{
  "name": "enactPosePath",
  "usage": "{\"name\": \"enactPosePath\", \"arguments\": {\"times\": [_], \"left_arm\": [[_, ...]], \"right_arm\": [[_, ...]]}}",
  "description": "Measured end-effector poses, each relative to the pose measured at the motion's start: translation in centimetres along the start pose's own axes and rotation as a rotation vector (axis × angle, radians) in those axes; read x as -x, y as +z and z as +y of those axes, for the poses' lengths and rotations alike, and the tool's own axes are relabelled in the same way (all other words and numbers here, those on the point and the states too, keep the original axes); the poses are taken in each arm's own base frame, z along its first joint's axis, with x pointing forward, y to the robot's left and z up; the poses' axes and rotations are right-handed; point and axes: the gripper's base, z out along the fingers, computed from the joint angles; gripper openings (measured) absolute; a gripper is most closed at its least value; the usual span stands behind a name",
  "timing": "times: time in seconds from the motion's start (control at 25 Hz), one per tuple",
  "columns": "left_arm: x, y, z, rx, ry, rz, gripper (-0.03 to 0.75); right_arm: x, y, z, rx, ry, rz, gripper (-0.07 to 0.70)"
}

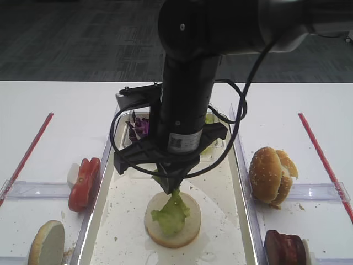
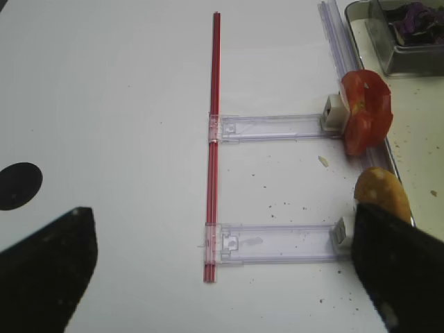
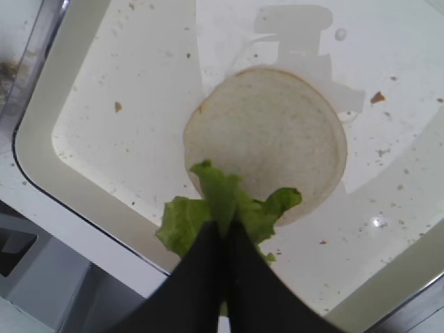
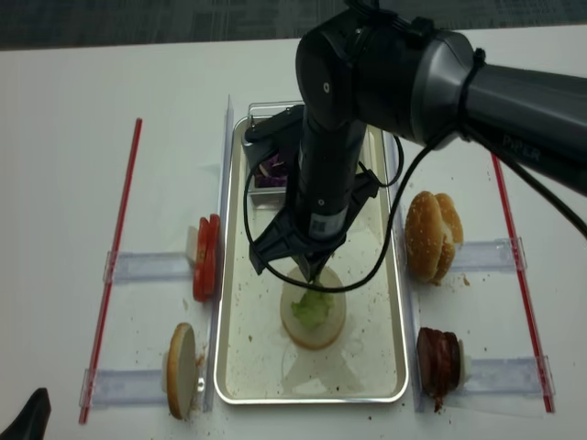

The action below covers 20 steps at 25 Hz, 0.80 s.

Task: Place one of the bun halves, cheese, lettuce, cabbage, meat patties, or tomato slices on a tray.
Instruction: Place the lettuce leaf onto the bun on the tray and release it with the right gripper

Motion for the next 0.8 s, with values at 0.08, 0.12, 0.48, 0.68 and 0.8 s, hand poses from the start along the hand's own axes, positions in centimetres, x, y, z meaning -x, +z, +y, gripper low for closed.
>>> {"name": "enactPosePath", "arguments": {"times": [0.08, 0.12, 0.48, 0.68, 0.8], "left_arm": [[0.0, 0.0, 0.0, 0.0, 0.0, 0.0, 0.687], [0.0, 0.0, 0.0, 0.0, 0.0, 0.0, 0.687], [0.0, 0.0, 0.0, 0.0, 0.0, 0.0, 0.687], [0.0, 0.0, 0.0, 0.0, 0.0, 0.0, 0.687], [0.0, 0.0, 0.0, 0.0, 0.0, 0.0, 0.687]], "right_arm": [[0.2, 0.4, -0.1, -0.001, 0.002, 0.0, 0.045], [0.2, 0.5, -0.1, -0.001, 0.003, -0.001, 0.045], [1.3, 1.9, -0.3, -0.01, -0.001, 0.004, 0.045], [1.6, 1.7, -0.3, -0.01, -0.005, -0.006, 0.045], [1.6, 2.2, -0.4, -0.015, -0.003, 0.019, 0.045]]}}
